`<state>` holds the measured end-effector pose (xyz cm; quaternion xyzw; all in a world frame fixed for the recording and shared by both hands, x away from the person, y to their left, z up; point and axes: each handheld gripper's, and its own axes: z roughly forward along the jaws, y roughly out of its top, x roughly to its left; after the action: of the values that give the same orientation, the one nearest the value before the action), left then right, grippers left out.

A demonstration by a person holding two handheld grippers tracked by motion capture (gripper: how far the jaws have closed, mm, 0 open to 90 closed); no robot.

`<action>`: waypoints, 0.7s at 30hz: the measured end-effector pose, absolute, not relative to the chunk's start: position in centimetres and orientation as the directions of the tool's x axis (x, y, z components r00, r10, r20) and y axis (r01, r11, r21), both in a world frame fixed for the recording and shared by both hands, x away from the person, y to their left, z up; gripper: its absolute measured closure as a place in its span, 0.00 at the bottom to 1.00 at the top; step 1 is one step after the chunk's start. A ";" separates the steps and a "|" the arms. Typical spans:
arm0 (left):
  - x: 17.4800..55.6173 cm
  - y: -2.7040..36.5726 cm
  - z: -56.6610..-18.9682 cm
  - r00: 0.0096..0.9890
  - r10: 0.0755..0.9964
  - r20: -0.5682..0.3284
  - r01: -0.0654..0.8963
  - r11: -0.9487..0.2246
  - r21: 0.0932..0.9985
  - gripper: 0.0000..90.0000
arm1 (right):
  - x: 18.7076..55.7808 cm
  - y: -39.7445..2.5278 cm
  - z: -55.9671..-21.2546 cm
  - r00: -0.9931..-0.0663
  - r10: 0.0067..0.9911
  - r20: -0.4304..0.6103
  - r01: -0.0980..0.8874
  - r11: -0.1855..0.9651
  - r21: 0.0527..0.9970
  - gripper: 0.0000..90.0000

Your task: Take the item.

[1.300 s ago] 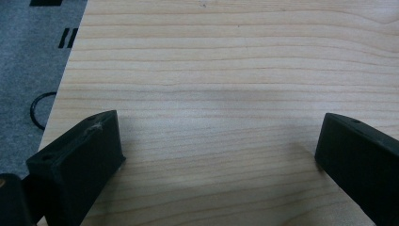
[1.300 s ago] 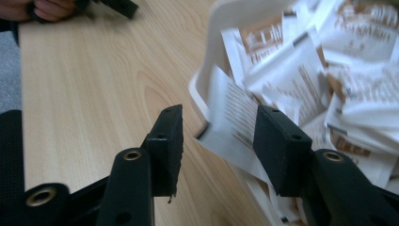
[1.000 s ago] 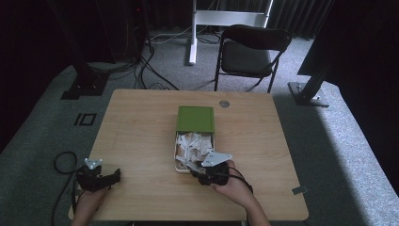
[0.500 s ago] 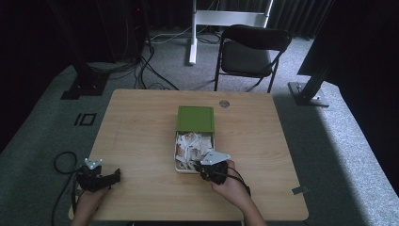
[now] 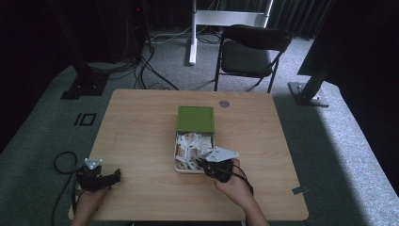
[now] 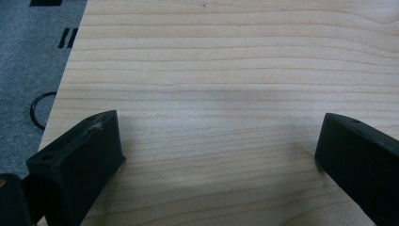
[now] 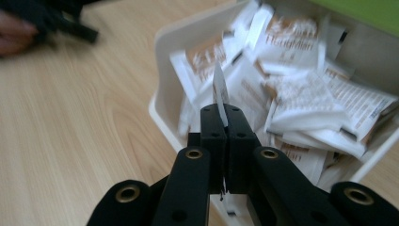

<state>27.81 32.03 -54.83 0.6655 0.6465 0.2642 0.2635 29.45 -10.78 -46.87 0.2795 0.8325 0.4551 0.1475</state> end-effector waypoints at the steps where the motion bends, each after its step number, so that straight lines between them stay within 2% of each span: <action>1: 27.8 32.0 -54.8 0.025 1.000 0.011 0.721 -0.025 0.692 0.02 | 29.4 -10.8 -46.7 -0.804 0.595 0.003 0.322 0.431 0.843 0.99; 8: 27.8 32.0 -54.8 0.025 1.000 0.011 0.721 -0.025 0.692 0.02 | 29.5 -11.2 -45.1 -0.809 0.586 0.041 0.311 0.369 0.876 0.99; 14: 27.8 32.0 -54.8 0.025 1.000 0.011 0.722 -0.026 0.691 0.02 | 29.6 -11.5 -43.8 -0.812 0.582 0.034 0.287 0.349 0.892 0.99; 21: 27.8 32.0 -54.8 0.025 1.000 0.011 0.722 -0.026 0.691 0.02 | 30.2 -12.3 -42.7 -0.784 0.620 0.045 0.281 0.290 0.915 0.99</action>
<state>27.81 32.04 -54.81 0.6659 0.6465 0.2635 0.2631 30.24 -12.26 -42.68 0.2864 0.7865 0.5226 0.1620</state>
